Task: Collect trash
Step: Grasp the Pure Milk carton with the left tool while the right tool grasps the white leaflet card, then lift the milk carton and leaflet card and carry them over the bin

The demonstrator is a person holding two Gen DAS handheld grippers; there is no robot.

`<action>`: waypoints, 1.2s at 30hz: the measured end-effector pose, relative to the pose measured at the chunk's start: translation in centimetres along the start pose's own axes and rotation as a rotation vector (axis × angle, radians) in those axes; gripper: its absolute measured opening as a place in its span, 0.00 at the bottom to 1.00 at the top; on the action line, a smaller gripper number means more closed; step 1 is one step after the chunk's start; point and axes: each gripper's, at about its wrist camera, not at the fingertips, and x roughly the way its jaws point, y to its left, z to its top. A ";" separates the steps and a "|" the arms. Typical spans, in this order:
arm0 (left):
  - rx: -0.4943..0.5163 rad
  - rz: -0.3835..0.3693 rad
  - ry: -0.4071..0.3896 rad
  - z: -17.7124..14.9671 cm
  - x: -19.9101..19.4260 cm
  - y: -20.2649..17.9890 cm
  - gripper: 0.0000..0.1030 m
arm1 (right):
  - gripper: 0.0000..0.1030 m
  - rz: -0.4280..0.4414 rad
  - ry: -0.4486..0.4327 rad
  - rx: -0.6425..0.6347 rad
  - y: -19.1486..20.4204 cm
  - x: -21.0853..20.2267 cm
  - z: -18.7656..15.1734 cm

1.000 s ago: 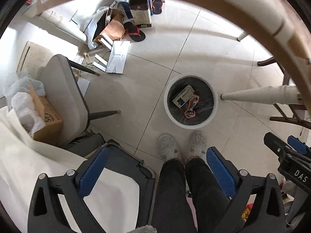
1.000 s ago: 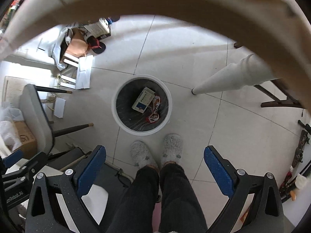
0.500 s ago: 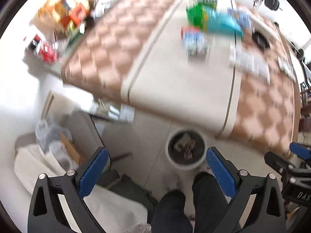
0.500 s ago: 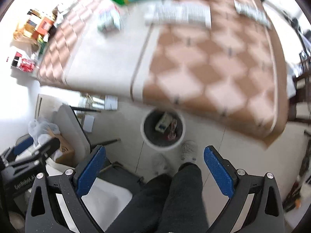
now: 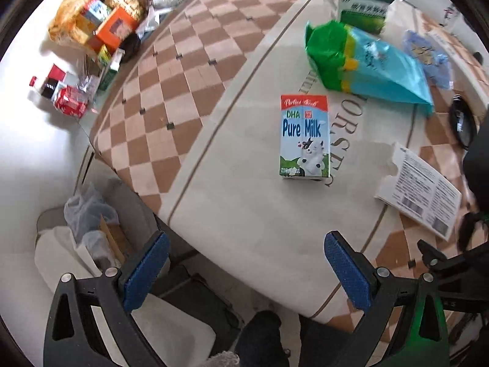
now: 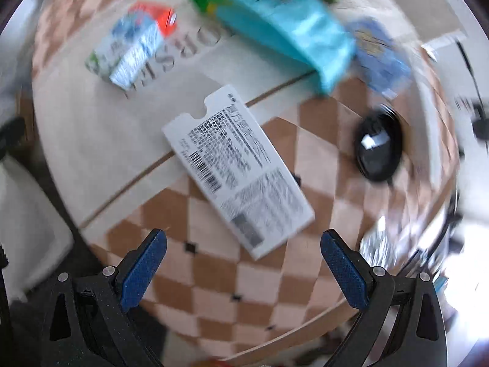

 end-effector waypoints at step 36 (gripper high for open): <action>0.034 -0.057 0.051 6.0 5.1 -3.8 0.47 | 0.77 0.156 -0.166 0.520 -10.7 1.3 0.8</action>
